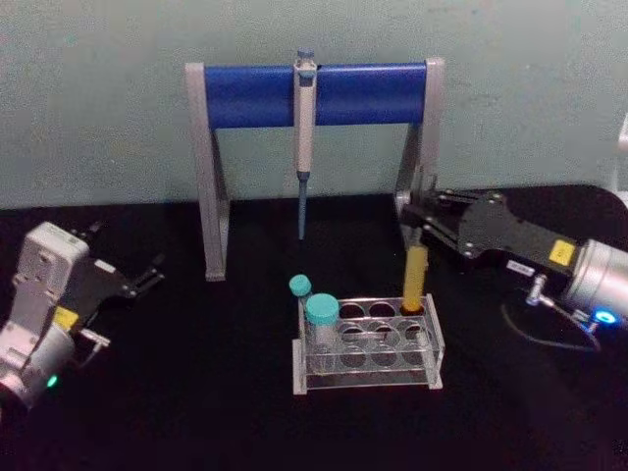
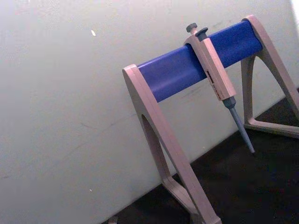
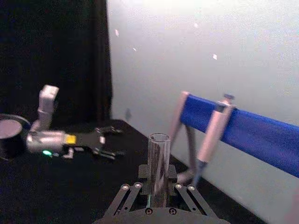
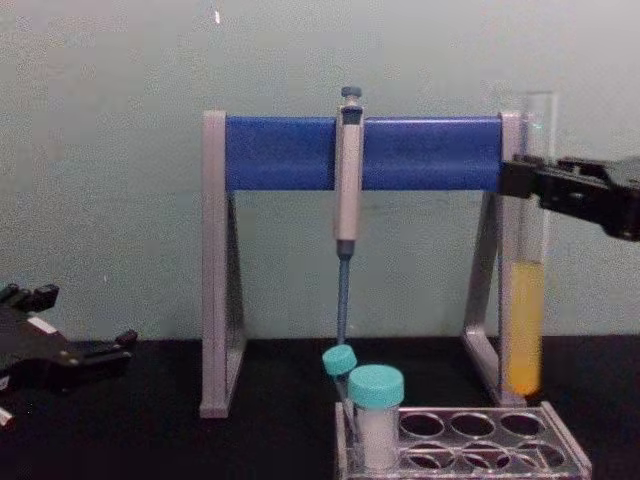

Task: Pick up the test tube from the test tube rack, shake it, then place it back into the test tube rack.

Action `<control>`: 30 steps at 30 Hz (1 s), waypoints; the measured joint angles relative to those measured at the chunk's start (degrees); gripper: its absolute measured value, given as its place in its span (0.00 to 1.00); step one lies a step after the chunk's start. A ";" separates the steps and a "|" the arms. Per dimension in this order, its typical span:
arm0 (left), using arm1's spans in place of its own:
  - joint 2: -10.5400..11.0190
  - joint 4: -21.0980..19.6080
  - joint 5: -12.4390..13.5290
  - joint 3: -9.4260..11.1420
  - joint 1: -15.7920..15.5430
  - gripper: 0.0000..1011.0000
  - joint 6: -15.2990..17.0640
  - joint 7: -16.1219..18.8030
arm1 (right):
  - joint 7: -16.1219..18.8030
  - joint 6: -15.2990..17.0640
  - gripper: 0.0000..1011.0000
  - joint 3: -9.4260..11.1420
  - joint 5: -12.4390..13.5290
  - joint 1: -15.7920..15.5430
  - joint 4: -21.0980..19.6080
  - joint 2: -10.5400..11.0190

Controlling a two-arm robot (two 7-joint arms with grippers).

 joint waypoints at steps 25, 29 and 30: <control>0.00 0.00 0.00 0.00 0.00 0.99 0.00 0.00 | -11.31 -6.97 0.23 1.44 -8.78 0.93 3.36 -8.88; 0.00 0.00 0.00 0.00 0.00 0.99 0.00 0.00 | -8.00 -6.99 0.23 0.95 -6.56 1.59 4.35 -9.96; 0.00 0.00 0.00 0.00 0.00 0.99 0.00 0.00 | -7.25 -6.99 0.23 0.85 -6.06 1.70 4.53 -10.06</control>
